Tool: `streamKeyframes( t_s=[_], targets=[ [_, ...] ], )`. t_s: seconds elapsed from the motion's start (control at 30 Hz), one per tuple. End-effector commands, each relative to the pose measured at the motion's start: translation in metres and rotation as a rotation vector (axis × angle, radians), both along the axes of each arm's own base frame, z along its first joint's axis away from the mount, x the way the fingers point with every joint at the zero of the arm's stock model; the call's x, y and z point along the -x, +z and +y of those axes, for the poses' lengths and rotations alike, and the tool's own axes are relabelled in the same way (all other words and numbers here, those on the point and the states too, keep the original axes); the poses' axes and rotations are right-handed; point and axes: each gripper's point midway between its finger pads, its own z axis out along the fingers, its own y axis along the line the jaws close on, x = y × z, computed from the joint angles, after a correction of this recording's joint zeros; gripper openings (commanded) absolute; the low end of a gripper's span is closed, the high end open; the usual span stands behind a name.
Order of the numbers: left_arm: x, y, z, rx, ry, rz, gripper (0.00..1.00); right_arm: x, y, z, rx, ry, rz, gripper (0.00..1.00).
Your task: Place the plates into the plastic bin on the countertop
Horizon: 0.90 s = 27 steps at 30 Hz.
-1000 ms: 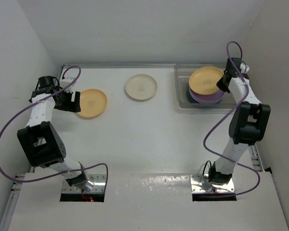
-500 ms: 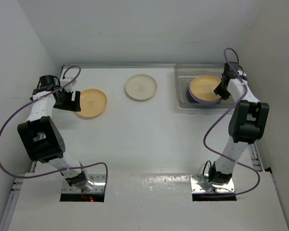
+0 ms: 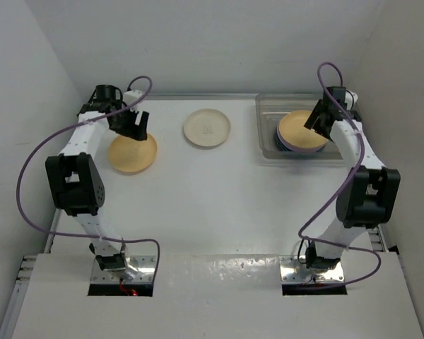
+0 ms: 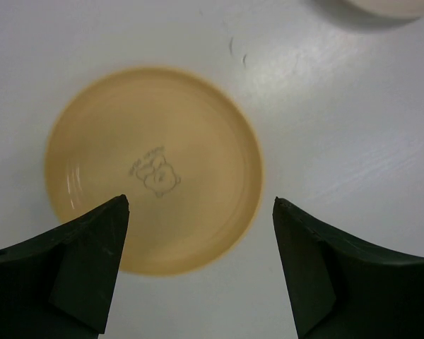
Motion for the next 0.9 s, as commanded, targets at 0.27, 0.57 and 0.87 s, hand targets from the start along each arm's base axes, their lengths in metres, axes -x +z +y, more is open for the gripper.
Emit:
streamKeyframes(
  t_s=[0.27, 0.57, 0.87],
  targets=[
    [-0.026, -0.05, 0.13, 0.01, 0.511, 0.028, 0.85, 0.02, 0.071, 0.069, 0.102, 0.258, -0.177, 0.8],
    [-0.005, -0.106, 0.083, 0.214, 0.335, 0.185, 0.78, 0.017, 0.097, 0.118, 0.096, 0.389, -0.253, 0.8],
    [0.009, -0.095, 0.05, 0.244, 0.166, 0.205, 0.0, 0.031, 0.103, 0.192, 0.152, 0.709, -0.249, 0.73]
  ],
)
